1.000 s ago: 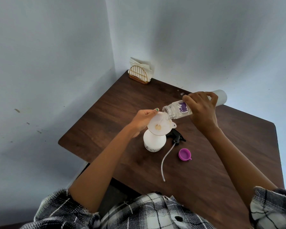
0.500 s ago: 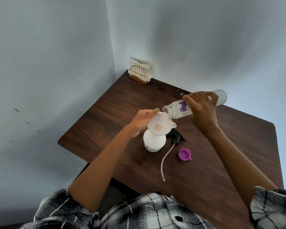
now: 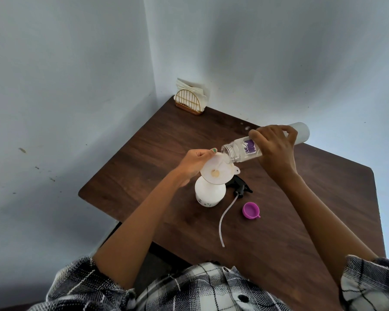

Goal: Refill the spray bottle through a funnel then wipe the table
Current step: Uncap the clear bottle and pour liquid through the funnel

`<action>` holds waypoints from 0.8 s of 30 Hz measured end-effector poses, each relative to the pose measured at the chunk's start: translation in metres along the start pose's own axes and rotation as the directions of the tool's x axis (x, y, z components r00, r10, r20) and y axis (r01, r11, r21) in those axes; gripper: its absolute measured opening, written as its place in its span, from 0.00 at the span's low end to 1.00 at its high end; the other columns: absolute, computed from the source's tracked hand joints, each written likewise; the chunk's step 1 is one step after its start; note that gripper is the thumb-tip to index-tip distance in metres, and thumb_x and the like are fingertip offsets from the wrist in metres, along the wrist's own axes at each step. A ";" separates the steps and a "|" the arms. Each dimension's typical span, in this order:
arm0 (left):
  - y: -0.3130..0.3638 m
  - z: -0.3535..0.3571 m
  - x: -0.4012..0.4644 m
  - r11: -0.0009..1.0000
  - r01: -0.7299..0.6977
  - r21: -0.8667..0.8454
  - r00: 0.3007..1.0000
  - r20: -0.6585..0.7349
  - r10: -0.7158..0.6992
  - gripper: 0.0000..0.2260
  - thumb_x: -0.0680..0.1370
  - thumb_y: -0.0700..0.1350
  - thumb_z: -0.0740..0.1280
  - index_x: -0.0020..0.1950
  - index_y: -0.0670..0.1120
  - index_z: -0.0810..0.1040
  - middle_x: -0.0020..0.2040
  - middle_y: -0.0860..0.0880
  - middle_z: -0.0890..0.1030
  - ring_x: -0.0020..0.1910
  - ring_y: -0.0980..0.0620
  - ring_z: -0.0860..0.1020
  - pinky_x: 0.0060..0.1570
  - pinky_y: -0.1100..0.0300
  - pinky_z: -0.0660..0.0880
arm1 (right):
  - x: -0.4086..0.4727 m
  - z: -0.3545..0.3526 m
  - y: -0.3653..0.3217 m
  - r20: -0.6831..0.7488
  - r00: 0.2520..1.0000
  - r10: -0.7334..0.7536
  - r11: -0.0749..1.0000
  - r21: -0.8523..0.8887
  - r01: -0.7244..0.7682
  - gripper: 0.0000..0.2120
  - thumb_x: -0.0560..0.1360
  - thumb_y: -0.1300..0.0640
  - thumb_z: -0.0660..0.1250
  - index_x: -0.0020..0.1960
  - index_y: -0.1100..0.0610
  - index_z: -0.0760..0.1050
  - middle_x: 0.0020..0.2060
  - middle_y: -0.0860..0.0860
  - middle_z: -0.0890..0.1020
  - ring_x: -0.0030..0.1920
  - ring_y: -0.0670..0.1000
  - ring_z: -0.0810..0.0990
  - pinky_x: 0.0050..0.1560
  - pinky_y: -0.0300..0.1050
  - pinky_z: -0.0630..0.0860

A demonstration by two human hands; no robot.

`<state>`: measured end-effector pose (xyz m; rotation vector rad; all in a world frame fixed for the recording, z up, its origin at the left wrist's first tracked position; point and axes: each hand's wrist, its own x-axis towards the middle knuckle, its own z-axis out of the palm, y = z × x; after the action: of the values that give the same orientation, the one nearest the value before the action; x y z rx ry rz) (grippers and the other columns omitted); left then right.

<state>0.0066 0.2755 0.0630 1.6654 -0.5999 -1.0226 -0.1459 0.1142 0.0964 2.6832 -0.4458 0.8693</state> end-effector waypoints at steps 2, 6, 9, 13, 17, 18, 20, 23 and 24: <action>0.000 0.000 0.000 1.000 0.001 0.004 1.000 -0.002 -0.001 0.23 0.80 0.53 0.62 0.51 0.30 0.76 0.42 0.47 0.76 0.36 0.56 0.71 0.27 0.74 0.67 | 0.000 0.000 0.000 0.000 1.000 -0.001 1.000 -0.003 0.001 0.19 0.66 0.61 0.74 0.52 0.53 0.70 0.47 0.52 0.81 0.50 0.56 0.78 0.56 0.53 0.60; 0.000 0.000 -0.001 1.000 0.005 -0.005 1.000 0.004 -0.005 0.23 0.79 0.53 0.62 0.52 0.31 0.76 0.43 0.48 0.77 0.38 0.56 0.72 0.31 0.71 0.68 | 0.000 0.000 0.000 -0.010 1.000 -0.009 1.000 -0.004 0.008 0.18 0.67 0.61 0.74 0.52 0.53 0.70 0.47 0.52 0.81 0.50 0.56 0.78 0.56 0.53 0.60; 0.001 0.000 -0.001 1.000 0.009 -0.004 1.000 0.002 -0.009 0.23 0.79 0.53 0.62 0.52 0.31 0.76 0.45 0.46 0.76 0.40 0.54 0.72 0.36 0.67 0.68 | 0.000 0.000 0.001 -0.012 1.000 -0.009 1.000 -0.007 0.009 0.19 0.67 0.60 0.74 0.53 0.53 0.70 0.47 0.52 0.81 0.50 0.56 0.78 0.56 0.53 0.60; 0.002 0.000 -0.002 1.000 0.005 0.004 1.000 0.000 -0.005 0.22 0.79 0.53 0.62 0.52 0.31 0.76 0.44 0.46 0.76 0.39 0.54 0.71 0.35 0.67 0.67 | -0.001 0.000 0.001 -0.008 1.000 -0.012 1.000 -0.005 0.012 0.20 0.66 0.59 0.75 0.53 0.53 0.70 0.47 0.52 0.81 0.50 0.56 0.78 0.56 0.54 0.61; 0.002 0.000 -0.003 1.000 0.005 0.001 1.000 -0.001 -0.005 0.22 0.80 0.52 0.62 0.53 0.31 0.76 0.45 0.45 0.76 0.40 0.54 0.72 0.35 0.67 0.68 | -0.001 0.000 0.001 -0.011 1.000 -0.012 1.000 -0.001 0.012 0.19 0.66 0.59 0.75 0.53 0.53 0.70 0.47 0.52 0.81 0.50 0.56 0.78 0.56 0.54 0.61; 0.003 0.000 -0.003 1.000 0.005 0.000 1.000 -0.003 -0.005 0.22 0.80 0.52 0.62 0.53 0.31 0.76 0.44 0.45 0.76 0.39 0.55 0.72 0.33 0.70 0.68 | -0.001 -0.001 0.001 -0.017 1.000 -0.013 1.000 -0.002 0.013 0.18 0.67 0.59 0.74 0.52 0.53 0.70 0.46 0.52 0.81 0.50 0.55 0.78 0.56 0.54 0.61; 0.004 0.001 -0.004 1.000 0.004 -0.001 1.000 0.000 -0.004 0.19 0.80 0.51 0.62 0.51 0.34 0.78 0.42 0.47 0.76 0.36 0.57 0.71 0.28 0.74 0.67 | -0.001 -0.001 0.000 -0.024 1.000 -0.014 1.000 -0.006 0.014 0.18 0.67 0.59 0.74 0.52 0.53 0.70 0.46 0.51 0.80 0.49 0.55 0.78 0.56 0.53 0.60; 0.004 0.000 -0.005 1.000 0.003 -0.005 1.000 -0.001 -0.003 0.17 0.80 0.51 0.62 0.51 0.37 0.78 0.42 0.46 0.75 0.36 0.57 0.71 0.27 0.74 0.67 | -0.002 0.000 0.001 -0.024 0.999 -0.021 1.000 -0.006 0.021 0.18 0.67 0.58 0.75 0.52 0.53 0.71 0.46 0.52 0.81 0.49 0.55 0.78 0.56 0.53 0.60; 0.004 0.000 -0.005 1.000 0.007 -0.008 1.000 -0.002 -0.007 0.18 0.80 0.51 0.62 0.52 0.36 0.78 0.43 0.46 0.76 0.37 0.56 0.71 0.28 0.74 0.67 | -0.002 0.000 0.001 -0.019 1.000 -0.021 1.000 -0.004 0.021 0.18 0.67 0.58 0.75 0.52 0.53 0.71 0.46 0.52 0.81 0.50 0.55 0.78 0.56 0.53 0.60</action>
<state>0.0042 0.2783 0.0684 1.6627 -0.5887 -1.0274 -0.1474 0.1139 0.0955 2.6694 -0.4143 0.8861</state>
